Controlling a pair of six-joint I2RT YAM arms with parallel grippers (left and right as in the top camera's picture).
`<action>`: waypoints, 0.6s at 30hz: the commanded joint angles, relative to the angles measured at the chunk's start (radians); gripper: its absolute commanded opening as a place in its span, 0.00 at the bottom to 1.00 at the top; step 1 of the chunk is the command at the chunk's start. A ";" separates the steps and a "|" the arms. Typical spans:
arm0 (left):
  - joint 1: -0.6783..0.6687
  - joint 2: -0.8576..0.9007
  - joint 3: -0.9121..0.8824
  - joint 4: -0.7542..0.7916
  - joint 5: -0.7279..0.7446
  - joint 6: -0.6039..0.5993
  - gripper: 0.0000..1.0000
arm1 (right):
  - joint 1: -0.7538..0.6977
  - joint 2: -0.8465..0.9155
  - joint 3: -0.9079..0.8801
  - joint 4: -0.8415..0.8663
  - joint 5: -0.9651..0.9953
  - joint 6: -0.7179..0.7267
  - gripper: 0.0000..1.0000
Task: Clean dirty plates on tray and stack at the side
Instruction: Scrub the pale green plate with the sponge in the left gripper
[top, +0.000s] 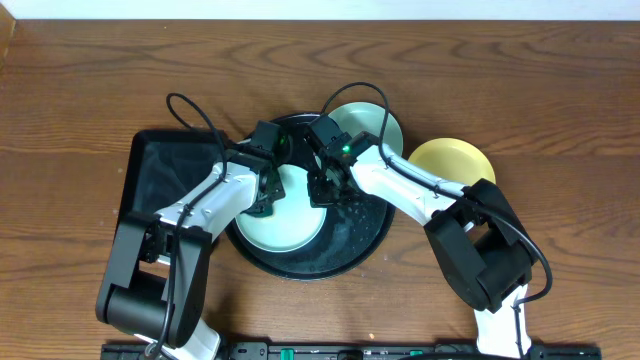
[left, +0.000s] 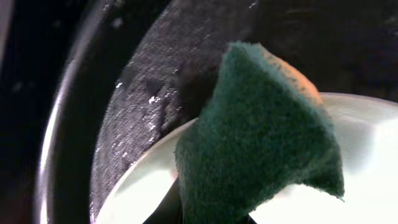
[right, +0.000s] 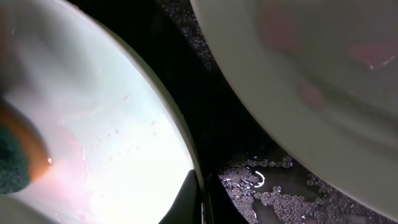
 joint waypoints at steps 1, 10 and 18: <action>0.022 0.031 -0.024 -0.046 0.052 0.037 0.07 | -0.009 0.017 0.011 -0.005 0.033 0.009 0.01; 0.023 0.031 -0.024 -0.064 0.776 0.434 0.07 | -0.009 0.017 0.011 0.000 0.033 0.010 0.01; 0.023 0.032 -0.024 0.045 0.105 0.129 0.07 | -0.009 0.017 0.011 -0.003 0.033 0.009 0.01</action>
